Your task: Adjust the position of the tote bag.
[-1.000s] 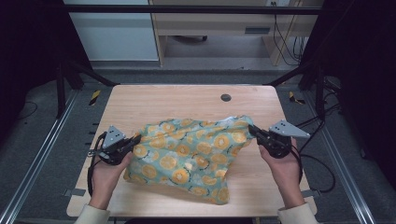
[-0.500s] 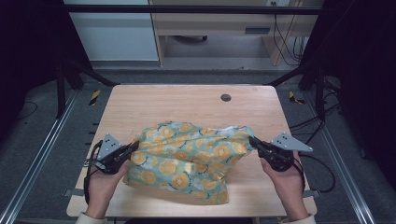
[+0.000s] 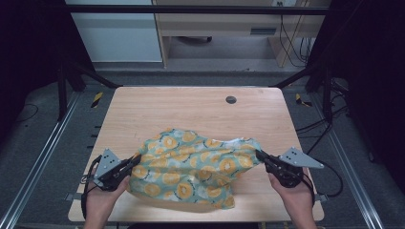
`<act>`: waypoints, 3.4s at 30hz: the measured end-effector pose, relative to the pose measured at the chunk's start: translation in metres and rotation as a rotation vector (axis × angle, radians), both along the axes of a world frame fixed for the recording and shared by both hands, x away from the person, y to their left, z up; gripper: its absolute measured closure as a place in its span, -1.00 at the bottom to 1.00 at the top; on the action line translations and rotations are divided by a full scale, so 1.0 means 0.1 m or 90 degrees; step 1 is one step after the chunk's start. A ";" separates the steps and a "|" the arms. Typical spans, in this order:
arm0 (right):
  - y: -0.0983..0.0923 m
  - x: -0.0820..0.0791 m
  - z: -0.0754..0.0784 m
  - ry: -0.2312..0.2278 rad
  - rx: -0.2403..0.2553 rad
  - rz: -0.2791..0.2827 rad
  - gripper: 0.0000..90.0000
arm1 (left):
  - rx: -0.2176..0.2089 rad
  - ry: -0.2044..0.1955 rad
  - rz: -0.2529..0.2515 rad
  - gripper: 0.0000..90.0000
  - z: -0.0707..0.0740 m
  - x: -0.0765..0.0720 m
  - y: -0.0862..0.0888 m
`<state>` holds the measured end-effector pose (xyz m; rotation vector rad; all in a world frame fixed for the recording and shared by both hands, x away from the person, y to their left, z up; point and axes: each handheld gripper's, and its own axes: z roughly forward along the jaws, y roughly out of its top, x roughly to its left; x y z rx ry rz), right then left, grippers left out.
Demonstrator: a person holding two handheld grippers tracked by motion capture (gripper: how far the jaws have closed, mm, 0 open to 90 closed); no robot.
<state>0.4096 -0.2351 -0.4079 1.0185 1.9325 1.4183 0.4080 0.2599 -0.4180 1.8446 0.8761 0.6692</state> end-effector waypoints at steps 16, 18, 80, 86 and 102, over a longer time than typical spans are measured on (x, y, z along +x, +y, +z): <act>-0.04 -0.22 -0.15 0.006 -0.006 0.034 1.00 | 0.002 0.007 -0.044 0.99 -0.10 -0.22 0.07; -0.04 -0.24 -0.18 0.011 -0.005 0.041 1.00 | 0.007 0.009 -0.064 0.99 -0.12 -0.23 0.08; 0.34 0.07 -0.64 0.149 -0.207 0.145 1.00 | 0.048 0.149 -0.060 -0.50 -0.03 0.18 -0.07; 0.33 0.08 -0.64 0.149 -0.205 0.139 1.00 | 0.048 0.188 -0.067 -0.57 -0.04 0.64 -0.16; 0.39 0.10 -0.65 0.149 -0.218 0.150 1.00 | 0.096 0.263 -0.070 -0.63 -0.16 1.27 -0.51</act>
